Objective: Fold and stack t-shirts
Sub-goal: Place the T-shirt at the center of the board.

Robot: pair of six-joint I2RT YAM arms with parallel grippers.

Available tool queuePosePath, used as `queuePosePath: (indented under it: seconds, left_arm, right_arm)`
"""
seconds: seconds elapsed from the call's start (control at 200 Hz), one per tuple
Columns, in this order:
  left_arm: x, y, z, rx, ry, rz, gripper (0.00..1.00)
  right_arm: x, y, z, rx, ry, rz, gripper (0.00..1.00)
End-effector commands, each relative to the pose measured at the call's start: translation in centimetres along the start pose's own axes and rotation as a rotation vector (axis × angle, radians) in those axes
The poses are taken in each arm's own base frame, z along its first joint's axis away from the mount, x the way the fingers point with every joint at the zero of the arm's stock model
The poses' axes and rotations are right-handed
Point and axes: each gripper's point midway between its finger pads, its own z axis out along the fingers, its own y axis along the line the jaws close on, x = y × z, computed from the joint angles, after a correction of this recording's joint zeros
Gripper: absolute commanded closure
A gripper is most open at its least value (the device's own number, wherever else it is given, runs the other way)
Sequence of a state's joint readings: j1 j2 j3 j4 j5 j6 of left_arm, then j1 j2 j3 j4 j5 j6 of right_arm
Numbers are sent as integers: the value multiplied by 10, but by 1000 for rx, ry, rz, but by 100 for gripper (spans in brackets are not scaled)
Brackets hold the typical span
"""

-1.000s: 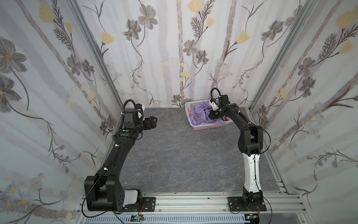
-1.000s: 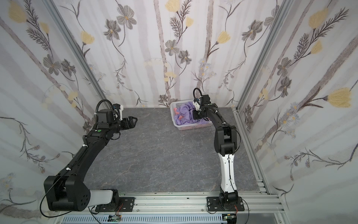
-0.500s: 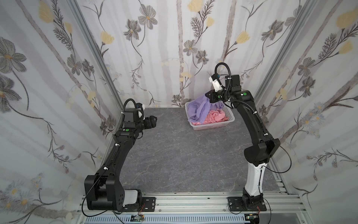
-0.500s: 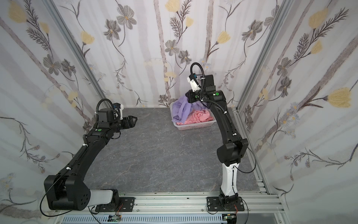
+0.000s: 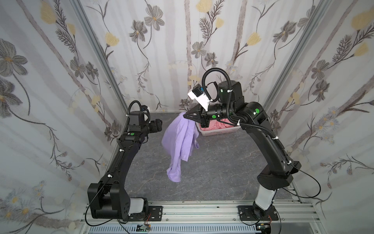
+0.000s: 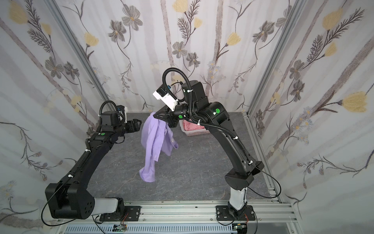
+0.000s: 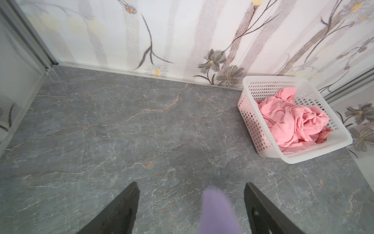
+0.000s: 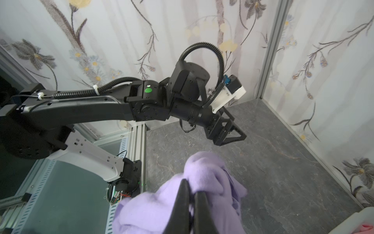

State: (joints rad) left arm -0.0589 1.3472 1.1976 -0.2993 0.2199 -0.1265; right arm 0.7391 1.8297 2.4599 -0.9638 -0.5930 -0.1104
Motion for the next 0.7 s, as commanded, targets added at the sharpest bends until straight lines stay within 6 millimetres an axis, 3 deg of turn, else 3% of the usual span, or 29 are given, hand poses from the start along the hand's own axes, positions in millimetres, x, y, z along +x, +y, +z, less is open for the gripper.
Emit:
queuePosePath:
  seconds: [0.0, 0.215, 0.4, 0.415, 0.445, 0.485, 0.58, 0.664, 0.694]
  left_arm:
    - [-5, 6, -9, -52, -10, 38, 15]
    - [-2, 8, -25, -71, -21, 56, 14]
    - [5, 10, -37, -88, -24, 64, 13]
    - [6, 10, -38, -88, -24, 63, 13]
    - [7, 10, -39, -88, -21, 61, 13]
    - [8, 9, -40, -85, -17, 58, 12]
    - [12, 8, -43, -76, -18, 48, 11]
    - [14, 7, -44, -69, -23, 27, 10]
    - [14, 6, -45, -63, -25, 21, 10]
  right_arm:
    - [18, -6, 2, 59, 69, -38, 100]
    - [93, -27, 36, 100, 288, 1, 100]
    - [117, -22, 57, 66, 356, 28, 100]
    - [119, -22, 58, 63, 362, 32, 89]
    - [123, -20, 59, 56, 375, 43, 52]
    - [126, -21, 59, 58, 386, 49, 27]
    - [122, -39, 47, 159, 386, 18, 19]
    - [108, -80, 34, 301, 355, 8, 11]
    - [104, -94, 32, 322, 341, 24, 4]
